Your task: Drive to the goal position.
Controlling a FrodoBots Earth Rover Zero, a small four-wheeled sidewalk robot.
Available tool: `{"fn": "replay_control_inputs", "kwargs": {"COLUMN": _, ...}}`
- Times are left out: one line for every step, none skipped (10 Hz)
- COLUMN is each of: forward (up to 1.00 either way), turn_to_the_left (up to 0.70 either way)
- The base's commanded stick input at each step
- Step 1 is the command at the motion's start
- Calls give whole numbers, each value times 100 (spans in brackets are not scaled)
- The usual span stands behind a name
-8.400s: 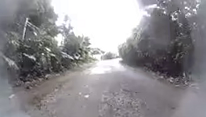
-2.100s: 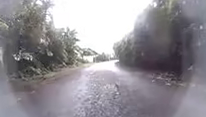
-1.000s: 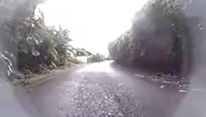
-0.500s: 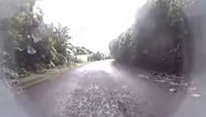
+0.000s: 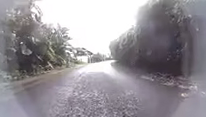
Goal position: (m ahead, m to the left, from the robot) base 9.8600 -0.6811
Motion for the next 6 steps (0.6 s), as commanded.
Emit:
{"fn": "replay_control_inputs", "kwargs": {"forward": 70, "turn_to_the_left": 0}}
{"fn": "replay_control_inputs", "kwargs": {"forward": 70, "turn_to_the_left": 0}}
{"fn": "replay_control_inputs", "kwargs": {"forward": 70, "turn_to_the_left": 0}}
{"fn": "replay_control_inputs", "kwargs": {"forward": 70, "turn_to_the_left": 0}}
{"fn": "replay_control_inputs", "kwargs": {"forward": 70, "turn_to_the_left": 0}}
{"fn": "replay_control_inputs", "kwargs": {"forward": 70, "turn_to_the_left": 0}}
